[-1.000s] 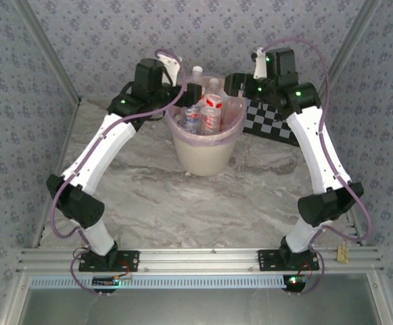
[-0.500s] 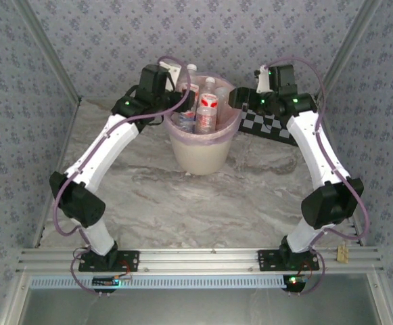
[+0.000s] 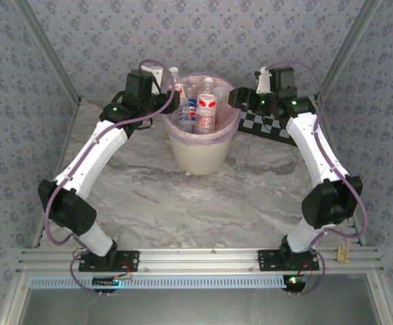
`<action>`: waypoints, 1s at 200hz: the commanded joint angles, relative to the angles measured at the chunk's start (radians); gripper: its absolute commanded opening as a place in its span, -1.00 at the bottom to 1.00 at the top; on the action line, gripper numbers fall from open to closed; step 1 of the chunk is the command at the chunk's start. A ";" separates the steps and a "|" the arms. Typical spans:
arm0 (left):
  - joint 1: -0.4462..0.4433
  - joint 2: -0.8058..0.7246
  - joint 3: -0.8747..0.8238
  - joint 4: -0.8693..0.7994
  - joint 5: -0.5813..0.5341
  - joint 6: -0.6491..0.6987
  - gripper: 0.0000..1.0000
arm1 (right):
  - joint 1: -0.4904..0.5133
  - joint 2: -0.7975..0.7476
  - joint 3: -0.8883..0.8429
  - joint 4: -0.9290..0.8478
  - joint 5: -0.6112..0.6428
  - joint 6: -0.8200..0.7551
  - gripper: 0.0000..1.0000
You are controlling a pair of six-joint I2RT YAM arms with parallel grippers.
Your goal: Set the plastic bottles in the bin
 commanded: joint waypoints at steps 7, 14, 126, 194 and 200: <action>0.008 0.017 -0.035 -0.093 0.022 -0.008 0.46 | 0.000 -0.015 -0.007 -0.019 -0.030 0.014 0.83; 0.006 0.025 -0.030 -0.097 0.029 -0.010 0.45 | 0.000 -0.018 -0.003 -0.019 -0.034 0.017 0.83; 0.000 -0.014 -0.067 -0.084 0.031 -0.016 0.44 | -0.004 -0.034 0.087 -0.045 -0.040 0.005 0.84; 0.006 -0.031 0.171 -0.107 0.145 0.100 0.99 | -0.069 -0.102 0.096 -0.044 -0.059 -0.020 1.00; 0.008 -0.041 0.180 -0.106 0.139 0.110 0.99 | -0.080 -0.119 0.080 -0.044 -0.053 -0.032 0.99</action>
